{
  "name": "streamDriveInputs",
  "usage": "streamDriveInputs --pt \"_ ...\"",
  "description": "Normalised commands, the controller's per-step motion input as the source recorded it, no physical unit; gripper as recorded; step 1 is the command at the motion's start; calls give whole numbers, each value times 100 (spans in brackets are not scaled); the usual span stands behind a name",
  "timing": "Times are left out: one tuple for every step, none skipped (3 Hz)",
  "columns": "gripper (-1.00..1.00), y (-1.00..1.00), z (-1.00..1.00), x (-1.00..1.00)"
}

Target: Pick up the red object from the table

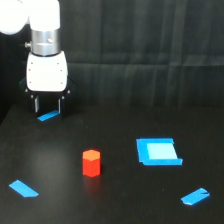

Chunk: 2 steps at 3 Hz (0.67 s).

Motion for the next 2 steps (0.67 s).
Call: streamDriveInputs --pt "94 -58 -47 57" --pt "98 -72 -32 43"
